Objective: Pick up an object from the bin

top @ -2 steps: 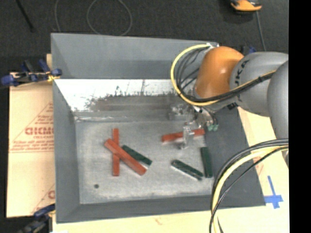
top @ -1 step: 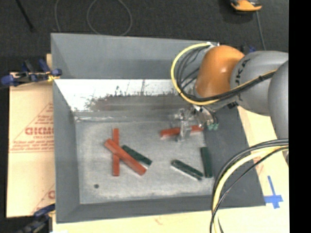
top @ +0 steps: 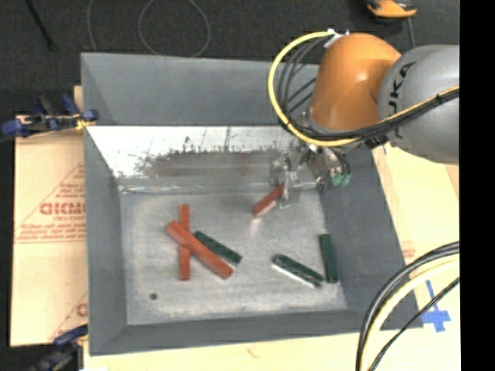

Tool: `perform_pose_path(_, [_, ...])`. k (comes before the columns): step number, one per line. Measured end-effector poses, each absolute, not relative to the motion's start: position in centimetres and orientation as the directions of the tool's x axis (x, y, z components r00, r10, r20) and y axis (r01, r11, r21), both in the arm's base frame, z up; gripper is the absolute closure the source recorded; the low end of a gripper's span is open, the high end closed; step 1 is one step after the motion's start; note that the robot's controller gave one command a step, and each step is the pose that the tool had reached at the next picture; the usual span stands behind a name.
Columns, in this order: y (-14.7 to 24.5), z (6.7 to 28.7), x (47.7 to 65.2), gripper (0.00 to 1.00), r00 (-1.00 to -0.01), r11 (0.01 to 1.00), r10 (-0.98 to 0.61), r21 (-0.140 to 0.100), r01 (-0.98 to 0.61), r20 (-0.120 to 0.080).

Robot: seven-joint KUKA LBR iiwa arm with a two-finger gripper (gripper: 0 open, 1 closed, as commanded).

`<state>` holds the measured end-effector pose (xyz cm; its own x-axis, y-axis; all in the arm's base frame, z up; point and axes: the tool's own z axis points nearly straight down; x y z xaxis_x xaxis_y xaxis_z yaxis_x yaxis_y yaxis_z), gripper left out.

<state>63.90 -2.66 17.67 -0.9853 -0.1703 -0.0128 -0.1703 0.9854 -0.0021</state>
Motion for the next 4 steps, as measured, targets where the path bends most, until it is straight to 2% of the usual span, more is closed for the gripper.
perform_pose_path(1, [-3.2, 27.0, 63.0, 1.0, -0.987, 0.987, -0.16, -0.004, -0.16, -0.014])
perform_pose_path(2, [-3.4, 27.0, 63.1, 1.0, -0.836, 0.836, -0.548, -0.004, -0.548, -0.006])
perform_pose_path(3, [-3.4, 27.0, 63.1, 0.0, -0.837, 0.837, -0.547, -0.003, -0.547, -0.007])
perform_pose_path(4, [0.5, 27.5, 63.5, 0.0, -0.832, 0.832, -0.555, -0.003, -0.555, -0.009])
